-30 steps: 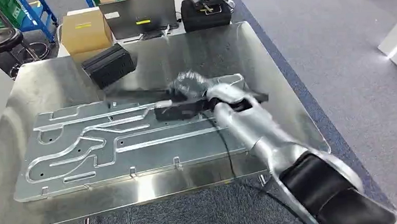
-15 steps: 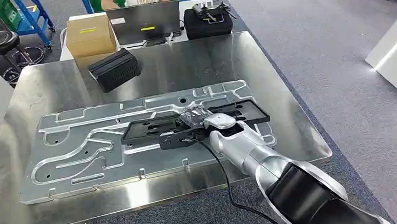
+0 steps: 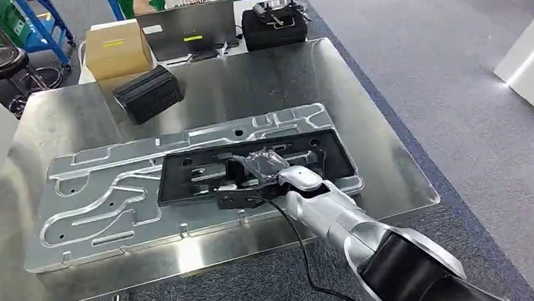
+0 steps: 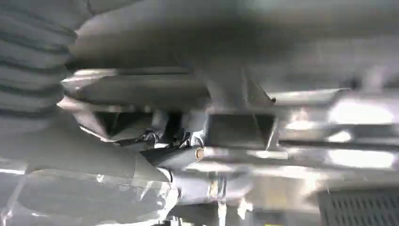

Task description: Take the parts from the cabinet and place them on the table.

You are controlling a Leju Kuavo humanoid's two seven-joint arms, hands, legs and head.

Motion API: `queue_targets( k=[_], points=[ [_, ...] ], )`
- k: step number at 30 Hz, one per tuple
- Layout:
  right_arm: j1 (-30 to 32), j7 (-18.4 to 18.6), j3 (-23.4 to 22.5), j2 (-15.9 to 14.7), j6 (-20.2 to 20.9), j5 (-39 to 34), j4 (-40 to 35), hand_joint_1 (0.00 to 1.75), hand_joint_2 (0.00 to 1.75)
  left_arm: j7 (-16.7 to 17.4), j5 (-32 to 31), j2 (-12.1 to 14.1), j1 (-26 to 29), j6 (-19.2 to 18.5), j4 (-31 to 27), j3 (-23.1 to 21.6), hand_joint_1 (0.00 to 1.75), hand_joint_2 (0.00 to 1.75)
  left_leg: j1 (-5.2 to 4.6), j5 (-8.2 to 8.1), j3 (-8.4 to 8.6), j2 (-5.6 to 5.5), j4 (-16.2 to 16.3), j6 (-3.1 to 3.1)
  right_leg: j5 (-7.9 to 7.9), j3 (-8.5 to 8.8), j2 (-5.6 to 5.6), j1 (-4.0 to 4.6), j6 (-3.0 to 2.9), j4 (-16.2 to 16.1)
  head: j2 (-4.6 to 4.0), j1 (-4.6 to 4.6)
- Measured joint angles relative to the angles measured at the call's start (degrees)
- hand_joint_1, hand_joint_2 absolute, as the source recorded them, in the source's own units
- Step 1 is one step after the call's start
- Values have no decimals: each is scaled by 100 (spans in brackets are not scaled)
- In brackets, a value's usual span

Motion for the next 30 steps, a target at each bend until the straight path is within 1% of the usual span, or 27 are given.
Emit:
queue_targets(
  k=[1, 2, 3, 4, 5, 6, 7, 8, 9, 10, 12, 13, 14, 15, 17, 18, 19, 20, 21, 22, 23, 24, 25, 27, 28, 29, 30],
  points=[
    [47, -90, -11, 0, -114, -20, -15, 0, 0, -7, 2, 7, 9, 20, 0, 4, 0, 0, 17, -245, -230, 0, 504, -27, 11, -32, 1, 2, -5, 3, 0, 0],
    [104, -177, -35, -4, -225, -44, -37, 0, 0, -15, 4, 11, 23, 24, 0, 9, 0, 0, 24, -426, -436, 0, 963, -46, 17, -59, 2, 2, -1, 13, 0, 0],
    [160, -311, -81, -11, -398, -70, -70, 0, 0, -28, 9, 11, 48, 26, 0, 11, 0, 0, 29, -488, -567, 1, 1261, -63, 17, -77, 2, 0, 0, 25, 0, 0],
    [224, -429, -129, -20, -577, -76, -123, 0, 0, -46, 15, 11, 70, 22, 0, 13, 0, 0, 39, -397, -543, 2, 1222, -73, 16, -80, 4, -2, 6, 33, 0, 0],
    [268, -580, -187, -39, -811, -92, -220, 0, 0, -61, 20, 13, 82, 7, 0, 15, 0, 0, 48, -197, -393, 3, 933, -79, 4, -79, 5, -9, 23, 48, 0, 0],
    [282, -680, -232, -50, -990, -105, -302, 0, 0, -70, 20, 15, 88, -7, 0, 17, 0, 0, 56, 67, -147, 3, 443, -78, -13, -78, 7, -16, 42, 74, 0, 0],
    [276, -710, -276, -52, -1051, -114, -376, 0, 0, -79, 20, 20, 90, -18, 0, 17, 0, 0, 64, 327, 119, 4, -115, -75, -41, -75, 8, -25, 68, 102, 0, 0],
    [275, -732, -319, -59, -1086, -127, -437, 0, 0, -81, 20, 22, 92, -35, 2, 17, 0, 0, 68, 328, 279, 3, -457, -57, -68, -90, 7, -18, 100, 119, 0, 0],
    [262, -747, -348, -68, -1092, -131, -477, 0, 0, -90, 20, 22, 91, -42, 0, 17, 0, 0, 25, 285, 322, -3, -583, -10, -72, -131, 8, 18, 127, 163, 0, 0],
    [279, -758, -376, -76, -1092, -131, -518, 0, 0, -89, 20, 22, 100, -44, 0, 17, 0, 0, 25, 287, 286, -10, -537, 34, -55, -152, 6, 25, 157, 149, 0, 0],
    [320, -765, -415, -92, -1097, -131, -577, 0, 0, -94, 20, 22, 124, -46, 2, 20, 0, 0, 21, 273, 265, -15, -519, 90, -59, -152, 2, 23, 198, 137, 0, 2],
    [327, -793, -439, -100, -1172, -122, -636, 0, 0, -94, 20, 22, 128, -46, 0, 20, 0, 0, 64, 298, 285, -13, -568, 142, -110, -169, 5, 19, 248, 167, 0, 0],
    [339, -861, -468, -120, -1336, -114, -704, 0, 0, -103, 20, 22, 122, -46, 0, 20, 0, 0, 60, 298, 287, -13, -570, 171, -206, -219, 9, 1, 272, 308, 0, 2],
    [363, -965, -513, -155, -1591, -120, -816, 0, 0, -111, 20, 22, 116, -46, 0, 20, 0, 0, 59, 293, 282, -11, -568, 211, -405, -392, 8, 0, 287, 667, 0, 0],
    [526, -1148, -641, -300, -2031, -192, -1157, 0, 0, -127, 11, 22, 126, -46, 0, 22, 0, 0, 45, 282, 283, -12, -567, 236, -787, -893, 7, -18, 318, 1627, 0, 0],
    [678, -1211, -736, -434, -2184, -227, -1431, 0, 0, -129, 0, 24, 136, -46, 0, 26, 0, 0, 40, 277, 284, -17, -562, 245, -859, -1096, 6, -20, 325, 1973, 0, 0],
    [863, -1281, -827, -564, -2352, -286, -1829, 0, 0, -138, -11, 28, 145, -46, 0, 33, 0, 0, 38, 269, 291, -35, -559, 256, -778, -1164, 6, -22, 323, 2021, 0, 0],
    [1049, -1373, -951, -702, -2518, -330, -2229, 0, 0, -144, -28, 28, 153, -46, 0, 39, 0, 0, 31, 261, 301, -61, -556, 256, -578, -1094, 6, -22, 308, 1799, 0, 2],
    [1253, -1489, -1137, -849, -2647, -372, -2701, 0, 0, -144, -35, 31, 160, -44, 0, 52, 0, 0, 19, 253, 316, -88, -554, 253, -309, -910, 6, -16, 279, 1364, 0, 0],
    [1477, -1638, -1421, -1024, -2740, -461, -3273, 0, 0, -155, -33, 33, 177, -44, 0, 68, 0, 0, 9, 239, 337, -112, -554, 256, -12, -650, 5, 6, 221, 785, 0, 0],
    [1701, -1782, -1715, -1152, -2778, -567, -3788, 0, 0, -175, -24, 31, 208, -44, 2, 90, 0, 0, 5, 226, 348, -129, -556, 248, 164, -436, -10, 38, 144, 297, 0, 2],
    [1888, -1952, -2014, -1255, -2811, -689, -4286, 0, 0, -201, -13, 26, 245, -48, 2, 125, 0, 0, -44, 205, 341, -131, -529, 215, 101, -393, -35, 58, 137, 186, 0, 0],
    [2083, -2156, -2354, -1339, -2819, -860, -4806, 0, 0, -238, 9, 35, 293, -63, 2, 168, 0, 0, -20, 197, 336, -136, -538, 194, 115, -399, -33, 60, 159, 173, 0, 0],
    [2650, -2479, -3081, -1533, -2821, -1321, -5870, 0, 0, -329, 24, 46, 370, -120, 2, 210, 0, 0, -9, 189, 368, -137, -569, 149, 95, -379, -26, 75, 135, 162, 0, 2],
    [2946, -2562, -3464, -1598, -2821, -1542, -6372, 0, 0, -372, 26, 55, 405, -164, 0, 241, 0, 0, -48, 164, 381, -144, -564, 117, 112, -337, -39, 7, 122, 96, 0, 0],
    [3241, -2596, -3896, -1626, -2821, -1778, -6889, 0, 0, -400, 26, 63, 450, -199, 0, 286, 0, 0, -24, 72, 368, -105, -472, 95, 121, -284, -62, -5, 121, 50, 0, 2],
    [3512, -2616, -4305, -1672, -2823, -2035, -7341, 0, 0, -407, 26, 66, 480, -227, 0, 317, 0, 0, -20, -119, 278, -75, -234, 71, 107, -260, -79, -12, 93, 41, 0, 0]
  ],
)
